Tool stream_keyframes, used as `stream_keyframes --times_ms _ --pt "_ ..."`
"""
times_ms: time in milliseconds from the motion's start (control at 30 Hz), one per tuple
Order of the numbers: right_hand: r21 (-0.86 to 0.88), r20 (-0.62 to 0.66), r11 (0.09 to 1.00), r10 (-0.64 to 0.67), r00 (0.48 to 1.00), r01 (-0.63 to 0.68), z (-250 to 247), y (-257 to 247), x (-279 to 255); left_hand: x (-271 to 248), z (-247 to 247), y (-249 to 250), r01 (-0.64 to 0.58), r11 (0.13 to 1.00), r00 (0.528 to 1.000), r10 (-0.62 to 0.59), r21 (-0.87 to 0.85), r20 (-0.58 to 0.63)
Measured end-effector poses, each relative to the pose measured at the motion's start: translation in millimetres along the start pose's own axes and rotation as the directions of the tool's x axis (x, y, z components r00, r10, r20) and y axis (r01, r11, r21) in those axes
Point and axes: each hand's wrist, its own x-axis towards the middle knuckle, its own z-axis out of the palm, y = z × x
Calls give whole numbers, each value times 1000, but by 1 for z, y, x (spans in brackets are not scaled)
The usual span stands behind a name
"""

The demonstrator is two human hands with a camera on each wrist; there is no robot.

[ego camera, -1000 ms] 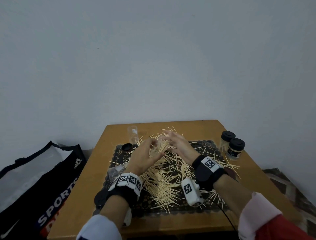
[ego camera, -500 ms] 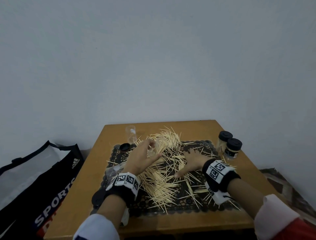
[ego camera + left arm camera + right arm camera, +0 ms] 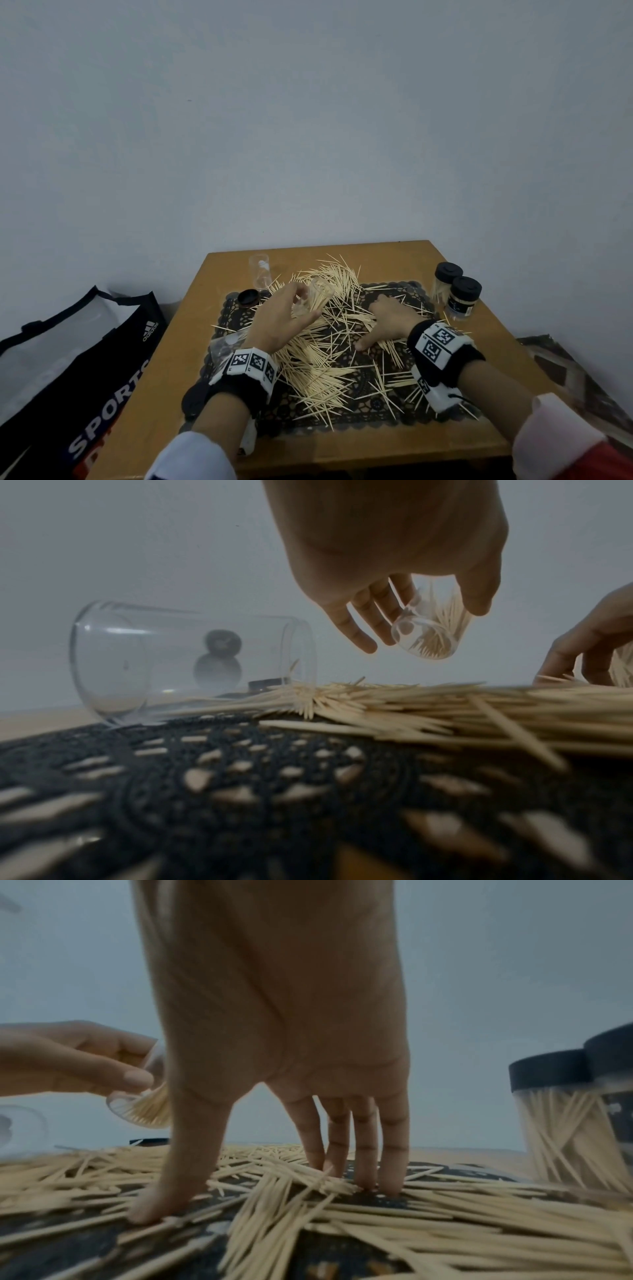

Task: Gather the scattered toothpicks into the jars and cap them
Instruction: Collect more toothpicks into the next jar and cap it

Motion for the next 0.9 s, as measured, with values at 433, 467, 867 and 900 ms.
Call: stream_keyframes --times_ms 433,467,867,900 --pt "65 -80 997 -27 996 32 -9 3 5 1 1 -3 -2 1000 1000 2 1 10" --pt "46 -99 998 -27 995 32 -9 3 4 1 1 -3 -3 1000 1000 3 -1 11" --pt "-111 -169 989 -113 979 95 -4 6 6 0 1 -1 6 999 999 -5 -34 32" --pt "-129 -160 987 -116 980 96 -4 5 5 0 1 0 8 999 999 -7 -37 33"
